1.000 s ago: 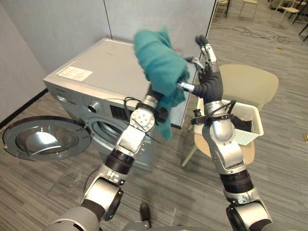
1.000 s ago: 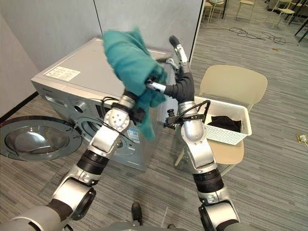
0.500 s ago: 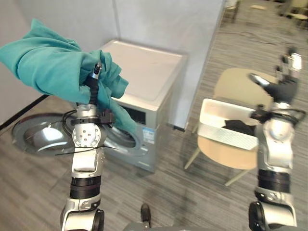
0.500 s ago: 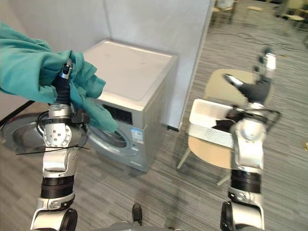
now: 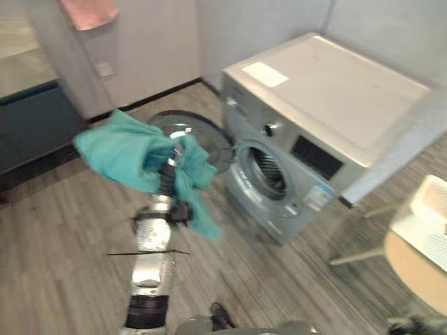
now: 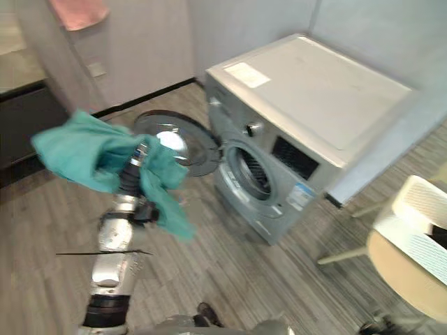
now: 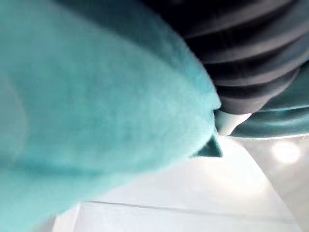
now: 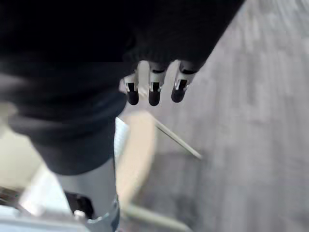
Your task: Pick up the laundry basket with both hands and put the clothes into the washing machine.
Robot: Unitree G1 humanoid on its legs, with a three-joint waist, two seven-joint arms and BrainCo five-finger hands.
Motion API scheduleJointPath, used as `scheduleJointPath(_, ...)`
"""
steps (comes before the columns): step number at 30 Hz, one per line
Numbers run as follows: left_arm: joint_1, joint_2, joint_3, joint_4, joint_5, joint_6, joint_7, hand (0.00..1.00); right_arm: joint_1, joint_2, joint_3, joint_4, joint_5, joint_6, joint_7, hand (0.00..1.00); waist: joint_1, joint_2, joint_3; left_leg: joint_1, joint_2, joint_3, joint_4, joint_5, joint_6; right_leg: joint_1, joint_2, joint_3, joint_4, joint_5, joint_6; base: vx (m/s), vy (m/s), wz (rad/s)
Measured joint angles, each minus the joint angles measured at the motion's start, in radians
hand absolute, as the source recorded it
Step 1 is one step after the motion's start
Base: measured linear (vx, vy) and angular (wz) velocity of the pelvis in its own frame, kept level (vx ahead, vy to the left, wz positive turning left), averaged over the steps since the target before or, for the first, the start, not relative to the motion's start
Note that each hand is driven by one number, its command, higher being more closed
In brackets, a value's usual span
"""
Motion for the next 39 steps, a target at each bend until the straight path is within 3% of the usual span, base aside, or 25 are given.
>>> scheduleJointPath(1,0.015,-0.008,-0.069,0.043,-0.021,0.009,-0.016,1.0,0.009,0.024,0.059,0.133,0.052,0.005,0.047,0.0,-0.016,0.025,0.01,0.031,-0.021,-0.06,-0.051,0.016,-0.009,-0.07,0.081,0.151,0.105,-0.052,0.069,0.15,0.274,1.58)
scheduleJointPath(3,0.014,-0.026,-0.153,0.092,-0.045,0.024,-0.034,1.0,0.011,0.035,0.126,0.249,0.099,0.001,0.085,0.0,-0.025,0.046,0.02,0.095,-0.066,-0.123,-0.151,0.028,-0.041,-0.15,0.181,0.238,0.172,-0.118,0.115,0.17,0.192,1.19)
scheduleJointPath(4,0.014,-0.037,-0.175,0.112,-0.047,0.023,-0.035,1.0,0.015,0.037,0.141,0.274,0.115,-0.005,0.097,0.0,-0.028,0.037,0.026,0.114,-0.064,-0.089,-0.156,-0.025,-0.056,-0.165,0.22,0.253,0.154,-0.13,0.128,0.27,0.143,1.28)
scheduleJointPath(5,-0.009,-0.035,-0.219,0.164,-0.05,0.021,-0.039,1.0,0.019,0.039,0.171,0.329,0.151,-0.027,0.114,0.0,-0.049,0.01,0.03,0.123,0.003,0.044,-0.035,-0.089,0.016,-0.184,0.231,0.254,0.115,-0.169,0.156,0.38,-0.005,1.4)
scheduleJointPath(7,-0.078,-0.028,-0.299,0.292,-0.051,0.037,-0.058,1.0,0.045,0.043,0.2,0.355,0.192,-0.043,0.125,0.0,-0.072,-0.016,0.046,0.172,-0.034,0.006,0.001,-0.095,-0.011,-0.203,0.246,0.247,0.033,-0.2,0.203,0.47,-0.031,1.56)
scheduleJointPath(9,-0.105,-0.027,-0.338,0.367,-0.042,0.057,-0.072,1.0,0.044,0.043,0.216,0.366,0.191,-0.044,0.125,0.0,-0.073,-0.003,0.045,0.199,-0.045,-0.035,-0.027,-0.097,-0.014,-0.271,0.281,0.137,-0.025,-0.191,0.183,0.36,0.064,0.82)
scheduleJointPath(11,-0.12,-0.026,-0.379,0.42,-0.031,0.064,-0.08,1.0,0.041,0.042,0.267,0.364,0.186,-0.042,0.121,0.0,-0.068,-0.013,0.039,0.247,-0.071,-0.061,-0.053,-0.096,-0.018,-0.277,0.279,-0.089,-0.124,-0.132,0.058,0.42,0.062,0.49)
scheduleJointPath(12,-0.117,-0.024,-0.387,0.436,-0.017,0.07,-0.093,1.0,0.04,0.04,0.296,0.362,0.18,-0.042,0.121,0.0,-0.072,-0.039,0.029,0.258,-0.093,-0.058,-0.014,-0.102,-0.028,-0.252,0.286,-0.134,-0.202,-0.088,0.001,0.49,0.003,0.6)
scheduleJointPath(13,-0.121,-0.024,-0.409,0.461,0.005,0.085,-0.105,1.0,0.023,0.027,0.327,0.343,0.171,-0.044,0.12,0.0,-0.092,-0.018,0.04,0.239,-0.057,-0.044,0.134,-0.117,-0.059,-0.204,0.3,-0.125,-0.223,-0.053,-0.063,0.43,0.011,0.41)
scheduleJointPath(14,-0.112,-0.023,-0.411,0.461,0.007,0.092,-0.113,1.0,0.023,0.026,0.332,0.326,0.15,-0.045,0.12,0.0,-0.088,-0.017,0.041,0.214,-0.02,-0.021,0.247,-0.101,-0.085,-0.171,0.311,-0.114,-0.25,-0.062,-0.059,0.63,0.056,-0.05)
scheduleJointPath(15,-0.091,-0.021,-0.409,0.46,0.009,0.092,-0.12,1.0,0.023,0.014,0.38,0.294,0.117,-0.048,0.117,0.0,-0.067,-0.017,0.043,0.158,0.067,0.012,0.5,-0.018,-0.147,-0.108,0.334,-0.076,-0.292,-0.073,-0.046,0.58,0.1,-0.97)
scheduleJointPath(16,-0.068,-0.02,-0.407,0.446,0.016,0.092,-0.12,1.0,0.018,-0.005,0.45,0.263,0.091,-0.046,0.113,0.0,-0.031,-0.018,0.041,0.09,0.163,0.011,0.716,0.03,-0.154,-0.059,0.368,-0.014,-0.323,-0.084,-0.055,0.55,0.101,-1.3)
scheduleJointPath(18,-0.036,-0.02,-0.406,0.412,0.019,0.091,-0.119,1.0,-0.006,-0.034,0.55,0.24,0.054,-0.047,0.113,0.0,-0.007,-0.023,0.039,0.016,0.242,-0.019,0.871,0.02,-0.136,-0.03,0.39,0.067,-0.33,-0.094,-0.045,0.35,0.116,-1.72)
scheduleJointPath(21,0.035,-0.021,-0.407,0.398,0.047,0.088,-0.119,1.0,-0.083,-0.051,0.65,0.23,-0.02,-0.06,0.112,0.0,0.038,-0.025,0.02,-0.073,0.301,-0.133,0.812,-0.003,-0.1,-0.022,0.406,0.27,-0.371,-0.069,-0.003,0.32,0.21,-1.95)
scheduleJointPath(24,0.083,-0.021,-0.408,0.424,0.058,0.089,-0.12,1.0,-0.148,-0.049,0.726,0.275,-0.052,-0.058,0.114,0.0,0.043,-0.009,0.002,-0.106,0.32,-0.242,0.557,-0.015,-0.087,-0.028,0.393,0.475,-0.471,-0.016,0.078,0.3,0.373,-1.78)
scheduleJointPath(26,0.075,-0.015,-0.396,0.429,0.057,0.089,-0.118,1.0,-0.181,-0.044,0.743,0.298,-0.049,-0.061,0.108,0.0,0.048,-0.012,0.003,-0.13,0.286,-0.308,0.399,-0.023,-0.095,-0.042,0.349,0.564,-0.531,0.022,0.131,0.22,0.469,-1.31)
scheduleJointPath(27,0.057,-0.013,-0.393,0.437,0.057,0.086,-0.117,1.0,-0.203,-0.049,0.758,0.328,-0.049,-0.064,0.1,0.0,0.056,-0.009,0.002,-0.141,0.243,-0.373,0.26,-0.006,-0.121,-0.07,0.324,0.601,-0.546,0.041,0.163,0.12,0.514,-1.3)
scheduleJointPath(28,0.034,-0.022,-0.387,0.454,0.057,0.074,-0.114,1.0,-0.242,-0.074,0.772,0.362,-0.049,-0.069,0.096,0.0,0.067,0.029,0.008,-0.129,0.236,-0.444,0.052,0.152,-0.186,-0.114,0.328,0.645,-0.56,0.07,0.206,0.11,0.642,-1.66)
scheduleJointPath(29,-0.004,-0.011,-0.362,0.498,0.057,0.063,-0.109,1.0,-0.293,-0.065,0.776,0.392,-0.049,-0.076,0.096,0.0,0.066,0.013,0.03,-0.118,0.198,-0.449,0.015,0.119,-0.266,-0.15,0.289,0.704,-0.592,0.086,0.258,0.06,0.534,-1.43)
scheduleJointPath(31,-0.062,-0.003,-0.316,0.566,0.056,0.074,-0.068,1.0,-0.328,-0.041,0.791,0.412,-0.052,-0.081,0.095,0.0,0.065,-0.01,0.055,-0.157,0.16,-0.365,0.028,0.113,-0.229,-0.22,0.26,0.728,-0.611,0.172,0.29,-0.01,0.431,-1.13)
scheduleJointPath(33,-0.045,-0.002,-0.264,0.572,0.055,0.075,-0.047,1.0,-0.342,-0.034,0.841,0.458,-0.059,-0.077,0.097,0.0,0.071,-0.004,0.061,-0.144,0.168,-0.266,0.032,0.091,-0.193,-0.25,0.259,0.638,-0.641,0.252,0.248,-0.01,0.331,-1.37)
scheduleJointPath(35,-0.044,0.001,-0.234,0.573,0.055,0.074,-0.041,1.0,-0.344,-0.035,0.854,0.463,-0.072,-0.077,0.1,0.0,0.073,0.003,0.07,-0.102,0.186,-0.175,0.033,0.078,-0.172,-0.248,0.256,0.392,-0.594,0.229,0.2,0.03,0.181,-1.26)
scheduleJointPath(36,-0.05,0.001,-0.218,0.573,0.055,0.074,-0.039,1.0,-0.345,-0.036,0.853,0.479,-0.077,-0.078,0.101,0.0,0.073,0.003,0.077,-0.064,0.199,-0.12,0.031,0.072,-0.168,-0.23,0.253,0.212,-0.548,0.181,0.13,0.04,0.076,-1.35)
scheduleJointPath(37,-0.064,0.007,-0.213,0.574,0.055,0.073,-0.039,1.0,-0.339,-0.038,0.85,0.474,-0.081,-0.079,0.102,0.0,0.072,-0.003,0.084,-0.027,0.196,-0.079,0.025,0.065,-0.174,-0.209,0.247,0.119,-0.546,0.168,0.109,0.04,0.072,-1.2)
scheduleJointPath(39,-0.113,0.007,-0.215,0.589,0.055,0.073,-0.039,1.0,-0.337,-0.059,0.831,0.443,-0.082,-0.083,0.102,0.0,0.056,0.019,0.101,0.02,0.201,-0.023,0.02,0.042,-0.194,-0.209,0.268,0.157,-0.547,0.167,0.112,0.01,-0.023,-1.11)
